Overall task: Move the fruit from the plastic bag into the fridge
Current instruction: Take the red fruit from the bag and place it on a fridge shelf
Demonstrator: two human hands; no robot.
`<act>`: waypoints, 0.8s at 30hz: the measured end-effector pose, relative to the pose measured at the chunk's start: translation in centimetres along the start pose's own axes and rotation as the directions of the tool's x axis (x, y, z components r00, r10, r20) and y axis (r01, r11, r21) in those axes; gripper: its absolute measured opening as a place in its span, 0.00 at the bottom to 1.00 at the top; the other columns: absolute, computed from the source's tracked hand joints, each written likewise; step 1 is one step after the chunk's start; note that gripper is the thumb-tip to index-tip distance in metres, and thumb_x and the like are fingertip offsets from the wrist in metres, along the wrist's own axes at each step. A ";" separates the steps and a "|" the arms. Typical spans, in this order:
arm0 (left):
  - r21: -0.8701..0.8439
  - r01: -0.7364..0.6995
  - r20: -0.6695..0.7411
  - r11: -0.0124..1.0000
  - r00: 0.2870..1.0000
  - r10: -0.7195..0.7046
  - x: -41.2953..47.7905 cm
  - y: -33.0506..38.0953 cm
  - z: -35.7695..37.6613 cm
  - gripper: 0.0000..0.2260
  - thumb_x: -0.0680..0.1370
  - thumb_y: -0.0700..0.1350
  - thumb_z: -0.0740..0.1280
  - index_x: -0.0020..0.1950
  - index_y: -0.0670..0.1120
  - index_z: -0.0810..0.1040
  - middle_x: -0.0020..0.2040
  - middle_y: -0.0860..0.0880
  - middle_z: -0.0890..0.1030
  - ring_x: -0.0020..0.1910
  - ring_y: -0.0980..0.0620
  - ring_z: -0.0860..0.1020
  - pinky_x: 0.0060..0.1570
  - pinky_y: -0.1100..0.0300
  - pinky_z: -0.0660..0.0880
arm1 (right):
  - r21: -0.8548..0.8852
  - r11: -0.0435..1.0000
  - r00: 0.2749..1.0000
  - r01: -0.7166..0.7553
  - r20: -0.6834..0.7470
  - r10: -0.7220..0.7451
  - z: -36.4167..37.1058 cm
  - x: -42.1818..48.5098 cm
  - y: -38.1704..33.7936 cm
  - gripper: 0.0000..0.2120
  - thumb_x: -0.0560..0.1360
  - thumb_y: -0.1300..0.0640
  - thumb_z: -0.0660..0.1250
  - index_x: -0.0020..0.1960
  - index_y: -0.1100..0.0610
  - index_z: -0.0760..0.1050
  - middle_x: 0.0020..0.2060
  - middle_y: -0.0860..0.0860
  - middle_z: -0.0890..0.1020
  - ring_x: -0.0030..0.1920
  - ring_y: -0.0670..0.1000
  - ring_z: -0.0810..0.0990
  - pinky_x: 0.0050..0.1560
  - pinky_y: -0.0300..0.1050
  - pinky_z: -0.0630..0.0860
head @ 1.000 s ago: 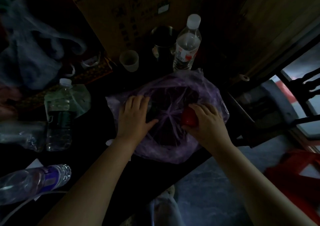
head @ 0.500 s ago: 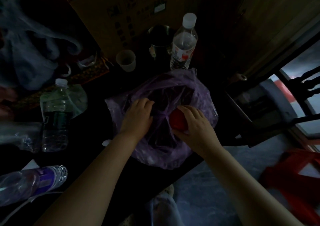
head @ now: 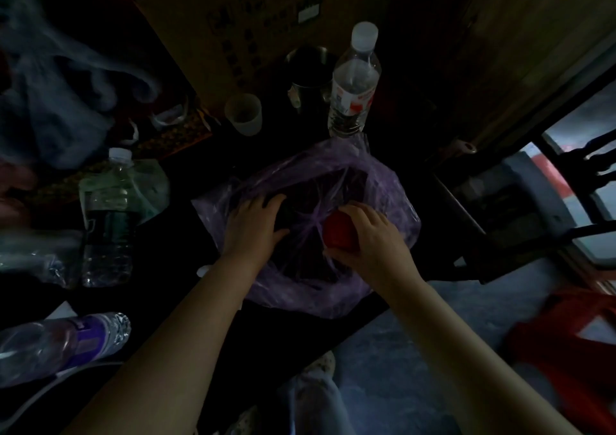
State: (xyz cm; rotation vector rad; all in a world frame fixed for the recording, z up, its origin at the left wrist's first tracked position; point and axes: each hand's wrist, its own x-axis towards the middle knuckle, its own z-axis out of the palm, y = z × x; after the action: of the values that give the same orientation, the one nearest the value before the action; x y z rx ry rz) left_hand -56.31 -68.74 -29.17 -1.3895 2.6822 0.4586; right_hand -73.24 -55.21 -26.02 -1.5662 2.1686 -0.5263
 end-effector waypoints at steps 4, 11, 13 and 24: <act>-0.054 -0.048 -0.035 0.997 0.998 0.046 -0.7 0.4 -0.8 0.29 0.75 0.54 0.68 0.73 0.52 0.63 0.69 0.47 0.67 0.66 0.45 0.67 0.62 0.51 0.68 | -0.031 0.999 0.999 0.030 -0.032 -0.031 0.0 -0.3 -0.1 0.36 0.66 0.37 0.71 0.68 0.52 0.68 0.66 0.51 0.73 0.66 0.56 0.70 0.65 0.53 0.64; -0.233 -0.165 -0.076 0.958 0.986 0.152 -3.8 2.2 -3.7 0.29 0.76 0.50 0.68 0.75 0.52 0.61 0.76 0.49 0.60 0.72 0.47 0.61 0.68 0.53 0.64 | 0.060 0.998 0.993 -0.004 -0.115 0.011 -1.8 -1.5 -1.7 0.37 0.66 0.40 0.73 0.69 0.52 0.66 0.67 0.50 0.71 0.66 0.53 0.69 0.63 0.45 0.65; -0.293 -0.199 -0.102 0.935 0.979 0.177 -5.1 2.6 -4.6 0.29 0.76 0.49 0.69 0.75 0.52 0.61 0.76 0.49 0.60 0.72 0.48 0.62 0.68 0.53 0.63 | 0.118 0.993 0.986 -0.016 -0.162 0.035 -2.4 -2.5 -2.4 0.37 0.65 0.42 0.74 0.69 0.53 0.66 0.67 0.51 0.70 0.65 0.53 0.70 0.61 0.43 0.66; -0.522 -0.418 -0.294 0.744 0.907 0.303 -13.8 3.0 -10.0 0.29 0.73 0.47 0.72 0.72 0.52 0.66 0.71 0.52 0.65 0.70 0.58 0.63 0.59 0.76 0.59 | 0.131 0.991 0.893 -0.028 -0.442 0.084 -4.6 -13.0 -9.9 0.37 0.67 0.45 0.74 0.70 0.56 0.65 0.68 0.54 0.68 0.66 0.56 0.69 0.61 0.50 0.72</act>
State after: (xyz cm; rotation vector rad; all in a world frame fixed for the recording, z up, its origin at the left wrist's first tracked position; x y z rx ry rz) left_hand -50.11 -59.30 -16.02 -1.0179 3.1408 1.3422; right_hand -64.10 -45.52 -15.54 -1.4142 2.4437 -1.0695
